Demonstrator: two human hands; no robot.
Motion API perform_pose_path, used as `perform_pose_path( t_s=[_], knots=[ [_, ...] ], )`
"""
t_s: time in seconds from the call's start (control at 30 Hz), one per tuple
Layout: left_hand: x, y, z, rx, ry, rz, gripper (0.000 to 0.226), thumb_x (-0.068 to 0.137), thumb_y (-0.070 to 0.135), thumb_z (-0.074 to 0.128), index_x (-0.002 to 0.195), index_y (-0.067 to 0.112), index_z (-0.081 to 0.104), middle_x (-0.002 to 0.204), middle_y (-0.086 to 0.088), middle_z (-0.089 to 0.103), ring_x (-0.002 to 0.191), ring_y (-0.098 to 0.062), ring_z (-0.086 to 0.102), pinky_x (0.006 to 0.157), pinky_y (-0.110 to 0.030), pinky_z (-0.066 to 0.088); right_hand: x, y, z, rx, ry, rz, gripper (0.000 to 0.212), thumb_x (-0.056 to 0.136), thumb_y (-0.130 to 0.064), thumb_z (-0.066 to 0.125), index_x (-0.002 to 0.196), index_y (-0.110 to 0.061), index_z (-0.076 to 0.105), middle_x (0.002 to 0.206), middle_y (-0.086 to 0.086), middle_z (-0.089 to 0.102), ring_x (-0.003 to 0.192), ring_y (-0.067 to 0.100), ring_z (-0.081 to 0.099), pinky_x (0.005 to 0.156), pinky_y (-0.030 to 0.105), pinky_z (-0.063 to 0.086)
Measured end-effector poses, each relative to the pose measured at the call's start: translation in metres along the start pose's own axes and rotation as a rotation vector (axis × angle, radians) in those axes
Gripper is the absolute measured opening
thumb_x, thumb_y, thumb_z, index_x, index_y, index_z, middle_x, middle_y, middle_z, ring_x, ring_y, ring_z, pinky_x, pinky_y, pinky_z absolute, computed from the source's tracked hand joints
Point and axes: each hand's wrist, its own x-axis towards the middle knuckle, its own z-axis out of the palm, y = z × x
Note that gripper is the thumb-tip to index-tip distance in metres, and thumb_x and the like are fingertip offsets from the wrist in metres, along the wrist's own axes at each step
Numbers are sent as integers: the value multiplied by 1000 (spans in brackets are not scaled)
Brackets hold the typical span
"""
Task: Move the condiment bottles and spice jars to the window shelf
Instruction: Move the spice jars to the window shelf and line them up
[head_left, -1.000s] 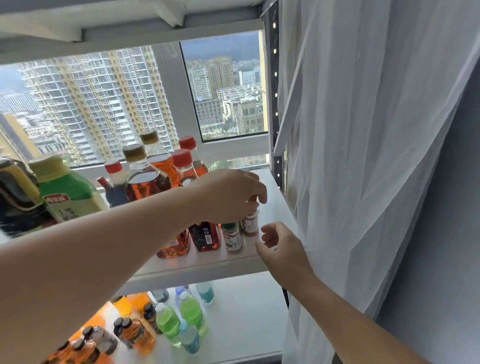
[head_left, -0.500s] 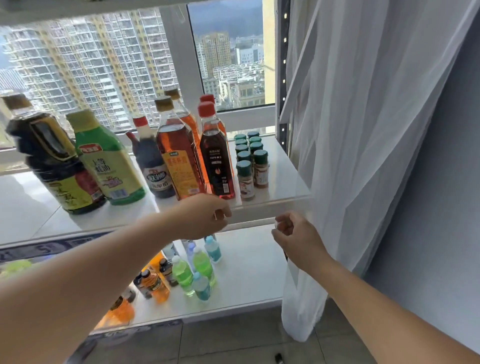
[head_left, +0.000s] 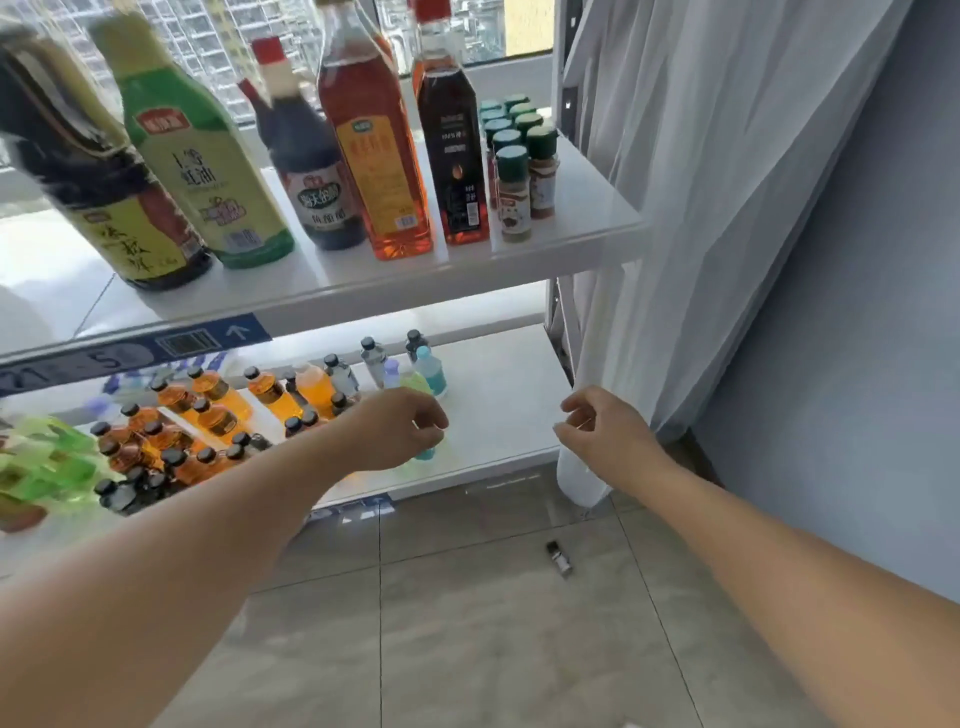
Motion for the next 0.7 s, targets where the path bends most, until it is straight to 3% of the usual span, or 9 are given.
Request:
perform_pose_path(
  t_s=[0.23, 0.43, 0.57, 0.63, 0.7],
  knots=[
    [5, -15, 37, -98, -59, -79, 26, 99, 29, 59, 121, 25, 71, 118, 7, 69, 105, -12, 61, 88, -22, 41, 6, 39, 11, -100, -89, 76, 29, 99, -34, 64, 123, -18, 60, 103, -5, 63, 95, 12, 60, 84, 30, 50],
    [20, -33, 76, -94, -103, -129, 25, 96, 33, 59, 118, 28, 71, 116, 9, 68, 107, -14, 63, 93, -29, 49, 23, 66, 34, -145, -149, 94, 28, 98, -33, 63, 121, -17, 60, 103, -3, 64, 95, 15, 61, 79, 30, 48],
    [38, -51, 113, -102, -105, -121, 17, 96, 32, 61, 110, 30, 71, 110, 9, 69, 100, -12, 62, 80, -24, 47, 36, 102, 62, -185, -201, 96, 24, 96, -33, 65, 116, -20, 61, 99, -7, 63, 89, 10, 60, 77, 30, 49],
    [54, -63, 137, -87, -92, -112, 18, 97, 29, 61, 111, 26, 72, 104, 9, 67, 96, -11, 61, 70, -16, 42, 46, 132, 81, -203, -206, 107, 23, 95, -32, 68, 113, -21, 61, 98, -6, 64, 90, 14, 62, 77, 30, 47],
    [74, -77, 171, -105, -66, -103, 17, 96, 27, 63, 109, 25, 73, 101, 9, 67, 94, -12, 62, 69, -16, 42, 56, 171, 106, -222, -221, 128, 22, 94, -32, 69, 112, -22, 61, 99, -3, 65, 92, 18, 62, 78, 31, 46]
  ],
)
